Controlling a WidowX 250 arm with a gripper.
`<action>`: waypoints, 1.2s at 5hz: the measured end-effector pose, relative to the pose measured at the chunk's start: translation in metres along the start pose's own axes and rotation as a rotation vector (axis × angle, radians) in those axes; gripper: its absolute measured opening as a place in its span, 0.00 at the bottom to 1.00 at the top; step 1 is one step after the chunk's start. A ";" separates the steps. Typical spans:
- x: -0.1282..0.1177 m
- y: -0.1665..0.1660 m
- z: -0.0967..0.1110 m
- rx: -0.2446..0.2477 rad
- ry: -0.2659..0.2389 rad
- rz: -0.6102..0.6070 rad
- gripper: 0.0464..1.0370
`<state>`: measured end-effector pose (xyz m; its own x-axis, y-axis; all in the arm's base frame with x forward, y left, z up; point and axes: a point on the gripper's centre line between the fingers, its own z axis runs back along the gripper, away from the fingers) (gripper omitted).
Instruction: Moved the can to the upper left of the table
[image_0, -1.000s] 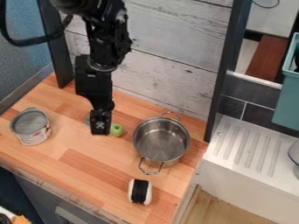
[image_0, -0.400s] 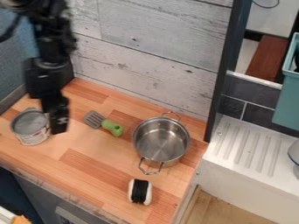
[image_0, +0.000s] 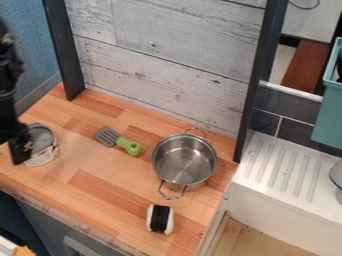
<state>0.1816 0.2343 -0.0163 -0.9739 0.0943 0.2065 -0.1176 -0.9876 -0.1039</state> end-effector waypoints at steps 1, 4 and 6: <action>0.001 -0.011 -0.018 0.022 -0.013 0.044 0.96; -0.007 -0.018 -0.027 -0.007 -0.077 0.070 0.96; -0.031 -0.015 -0.022 -0.015 -0.068 0.090 0.96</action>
<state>0.2095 0.2492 -0.0421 -0.9654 -0.0043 0.2607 -0.0334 -0.9896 -0.1399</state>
